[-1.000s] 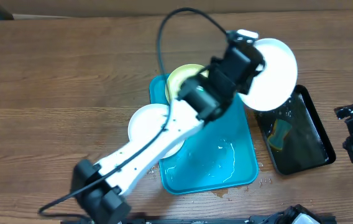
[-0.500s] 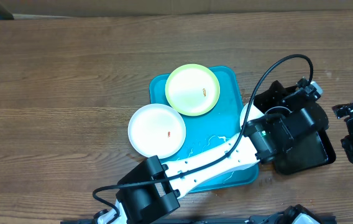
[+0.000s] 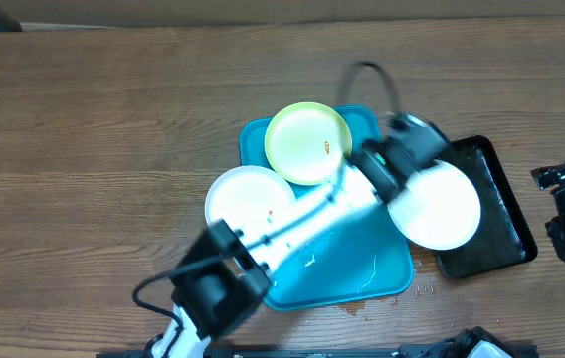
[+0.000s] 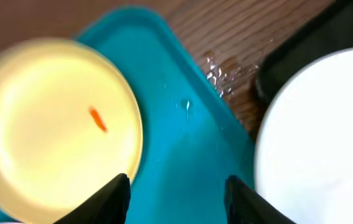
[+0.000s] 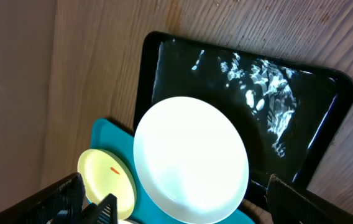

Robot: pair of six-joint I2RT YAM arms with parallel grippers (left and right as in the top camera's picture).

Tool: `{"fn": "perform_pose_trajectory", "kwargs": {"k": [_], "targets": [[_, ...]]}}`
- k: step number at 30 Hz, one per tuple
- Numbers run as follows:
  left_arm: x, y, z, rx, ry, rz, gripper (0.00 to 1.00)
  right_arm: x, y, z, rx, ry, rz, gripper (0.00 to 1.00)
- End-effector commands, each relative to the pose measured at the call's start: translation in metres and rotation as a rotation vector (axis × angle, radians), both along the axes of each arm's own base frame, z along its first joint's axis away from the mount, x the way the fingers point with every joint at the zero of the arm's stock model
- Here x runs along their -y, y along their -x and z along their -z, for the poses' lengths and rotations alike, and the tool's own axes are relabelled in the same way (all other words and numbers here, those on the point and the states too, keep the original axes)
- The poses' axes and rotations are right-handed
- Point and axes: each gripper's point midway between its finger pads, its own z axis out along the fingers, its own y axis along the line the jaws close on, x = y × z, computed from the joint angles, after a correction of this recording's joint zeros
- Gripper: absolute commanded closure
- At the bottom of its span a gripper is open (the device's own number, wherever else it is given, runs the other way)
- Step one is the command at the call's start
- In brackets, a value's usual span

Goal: Clean dirty plates on tray and stack at the side
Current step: 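Grasp the pale white plate with the left gripper and lift it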

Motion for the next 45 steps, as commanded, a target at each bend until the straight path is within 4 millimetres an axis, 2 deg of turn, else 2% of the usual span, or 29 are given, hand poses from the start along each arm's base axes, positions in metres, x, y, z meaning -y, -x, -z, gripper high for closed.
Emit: {"fn": "perform_pose_trajectory", "kwargs": {"k": [1, 4, 5, 9, 12, 15, 18, 21, 24, 28, 29, 30, 31, 32, 33, 36, 38, 42, 45], "targets": [[0.013, 0.016, -0.009, -0.322, 0.332, -0.066, 0.48, 0.0, -0.001, -0.009, 0.03, 0.023, -0.018, 0.05], [0.013, 0.022, -0.004, -0.47, 0.42, -0.045, 0.48, 0.0, -0.001, -0.009, 0.03, 0.023, -0.018, 0.05], [0.017, 0.035, 0.008, -0.571, 0.45, -0.025, 0.49, 0.0, -0.001, -0.009, 0.03, 0.023, -0.018, 0.05], [0.028, 0.067, 0.032, -0.775, 0.509, 0.024, 0.6, 0.0, -0.001, -0.009, 0.03, 0.026, -0.022, 0.05], [0.029, 0.081, 0.044, -0.857, 0.521, 0.031, 0.63, 0.0, -0.001, -0.009, 0.03, 0.027, -0.024, 0.05], [0.026, 0.088, 0.053, -0.88, 0.512, 0.037, 0.57, 0.0, -0.001, -0.009, 0.03, 0.027, -0.024, 0.05], [0.021, 0.093, 0.066, -0.865, 0.473, 0.04, 0.45, 0.0, -0.001, -0.009, 0.031, 0.027, -0.024, 0.05], [0.027, 0.093, 0.074, -0.844, 0.493, 0.049, 0.41, 0.0, -0.001, -0.009, 0.031, 0.028, -0.024, 0.05], [0.037, 0.09, 0.077, -0.82, 0.529, 0.05, 0.42, 0.001, -0.002, -0.009, 0.032, 0.029, -0.024, 0.05], [0.049, 0.083, 0.071, -0.79, 0.58, 0.06, 0.48, 0.001, -0.002, -0.009, 0.033, 0.029, -0.024, 0.05], [0.051, 0.08, 0.07, -0.78, 0.587, 0.053, 0.53, 0.001, -0.002, -0.009, 0.033, 0.029, -0.024, 0.05], [0.051, 0.077, 0.071, -0.767, 0.585, 0.043, 0.62, 0.001, -0.002, -0.009, 0.033, 0.029, -0.024, 0.05], [0.05, 0.074, 0.072, -0.749, 0.577, 0.035, 0.79, 0.001, -0.002, -0.009, 0.033, 0.03, -0.024, 0.05], [0.049, 0.073, 0.073, -0.742, 0.571, 0.031, 0.92, 0.001, -0.002, -0.009, 0.033, 0.03, -0.024, 0.05], [0.048, 0.072, 0.074, -0.739, 0.568, 0.029, 0.96, 0.001, -0.002, -0.009, 0.033, 0.03, -0.024, 0.05], [0.048, 0.067, 0.071, -0.729, 0.577, 0.029, 0.96, 0.001, -0.002, -0.009, 0.033, 0.029, -0.024, 0.05], [0.047, 0.056, 0.06, -0.695, 0.594, 0.045, 0.96, 0.001, -0.002, -0.009, 0.033, 0.029, -0.024, 0.05], [0.036, 0.022, 0.026, -0.544, 0.543, 0.038, 0.96, 0.001, -0.002, -0.009, 0.033, 0.029, -0.024, 0.05], [0.023, -0.005, -0.006, -0.372, 0.42, 0.045, 0.96, 0.001, -0.002, -0.009, 0.033, 0.029, -0.024, 0.05]]}}
